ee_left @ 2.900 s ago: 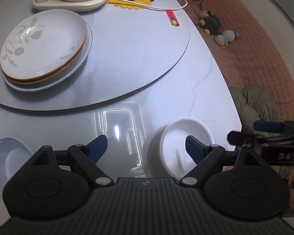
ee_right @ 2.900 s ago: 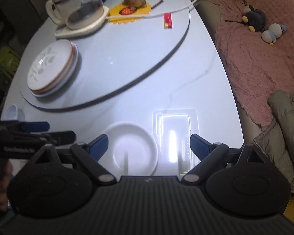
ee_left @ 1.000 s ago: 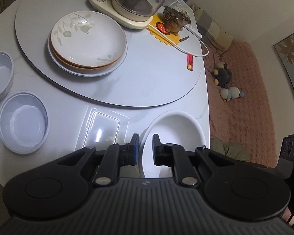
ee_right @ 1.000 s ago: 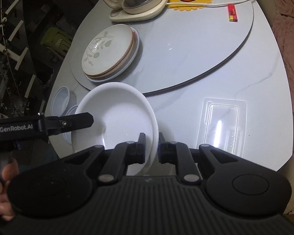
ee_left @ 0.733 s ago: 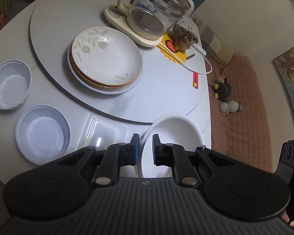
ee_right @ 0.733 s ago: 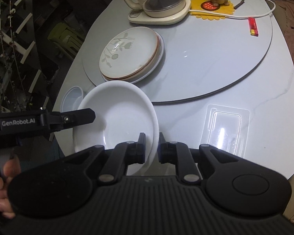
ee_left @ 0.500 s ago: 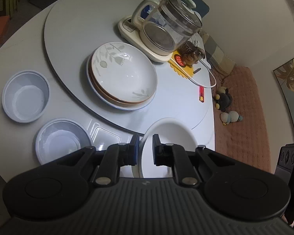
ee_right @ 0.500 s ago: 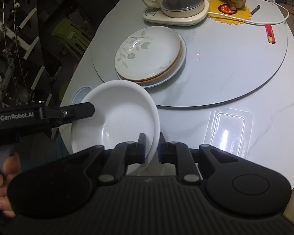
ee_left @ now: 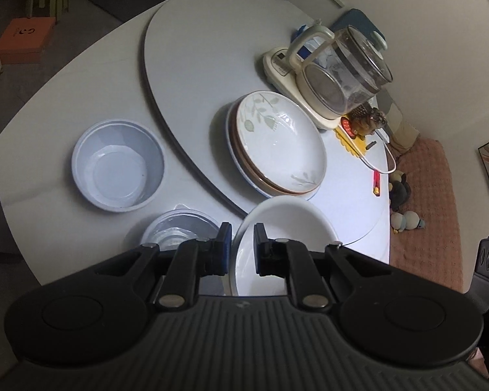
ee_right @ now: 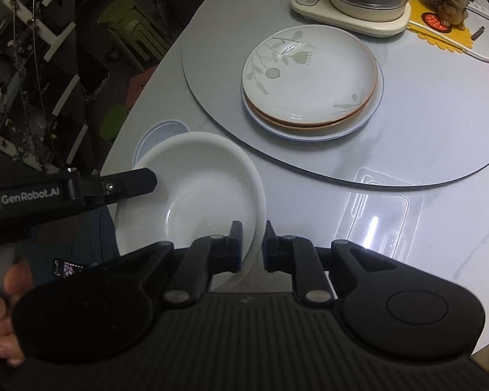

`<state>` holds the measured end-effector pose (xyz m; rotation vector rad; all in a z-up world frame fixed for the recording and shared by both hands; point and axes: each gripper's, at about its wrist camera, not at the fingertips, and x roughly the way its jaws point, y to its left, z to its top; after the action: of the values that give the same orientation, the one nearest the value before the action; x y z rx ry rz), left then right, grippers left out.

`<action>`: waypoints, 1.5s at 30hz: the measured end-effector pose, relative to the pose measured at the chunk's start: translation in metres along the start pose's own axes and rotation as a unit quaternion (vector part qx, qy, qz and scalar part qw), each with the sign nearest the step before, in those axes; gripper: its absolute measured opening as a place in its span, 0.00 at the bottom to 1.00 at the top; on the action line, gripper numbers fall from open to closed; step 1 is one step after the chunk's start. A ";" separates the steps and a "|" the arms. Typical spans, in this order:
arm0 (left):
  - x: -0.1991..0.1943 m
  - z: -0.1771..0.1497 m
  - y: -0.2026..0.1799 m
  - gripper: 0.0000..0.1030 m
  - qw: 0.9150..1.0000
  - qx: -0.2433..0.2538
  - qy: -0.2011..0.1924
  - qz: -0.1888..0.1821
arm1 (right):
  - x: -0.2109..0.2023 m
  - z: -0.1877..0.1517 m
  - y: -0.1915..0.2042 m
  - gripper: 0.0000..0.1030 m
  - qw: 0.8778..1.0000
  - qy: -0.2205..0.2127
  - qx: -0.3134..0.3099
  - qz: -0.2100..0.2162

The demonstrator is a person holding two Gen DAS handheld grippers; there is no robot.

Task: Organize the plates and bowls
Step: 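Lift the white bowl with both grippers toward the light blue bowl, then lower the white bowl onto the table and open both grippers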

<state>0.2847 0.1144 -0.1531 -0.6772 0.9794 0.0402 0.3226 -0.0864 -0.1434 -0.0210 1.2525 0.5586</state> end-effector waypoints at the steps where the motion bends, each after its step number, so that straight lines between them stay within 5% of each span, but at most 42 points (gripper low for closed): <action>1: 0.000 -0.001 0.005 0.14 1.000 -0.004 0.000 0.003 | 0.004 0.001 0.003 0.16 1.000 0.003 -0.003 0.000; 27: 0.053 -0.004 0.048 0.17 0.996 -0.029 0.036 0.078 | 0.083 0.017 0.023 0.16 0.998 0.052 -0.046 -0.011; 29: 0.054 -0.005 0.050 0.22 0.995 -0.039 0.038 0.078 | 0.086 0.017 0.022 0.16 0.997 0.056 -0.047 -0.006; 31: 0.053 -0.006 0.050 0.42 0.995 -0.042 0.037 0.085 | 0.086 0.017 0.021 0.16 0.997 0.059 -0.044 0.003; 33: 0.049 -0.008 0.049 0.54 0.995 -0.042 0.030 0.091 | 0.084 0.018 0.022 0.26 0.997 0.057 -0.047 0.007; 34: 0.046 -0.008 0.049 0.55 0.995 -0.043 0.026 0.089 | 0.082 0.018 0.023 0.44 0.997 0.054 -0.049 0.006; 36: 0.040 -0.008 0.048 0.55 0.995 -0.046 0.020 0.087 | 0.074 0.018 0.023 0.59 0.998 0.039 -0.050 0.005; 45: -0.005 -0.003 0.024 0.55 0.996 -0.014 -0.024 0.087 | 0.023 0.022 0.015 0.60 0.999 -0.037 -0.034 0.014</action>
<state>0.2721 0.1336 -0.1628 -0.6122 0.9917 0.2226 0.3407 -0.0578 -0.1522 -0.0392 1.1625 0.6214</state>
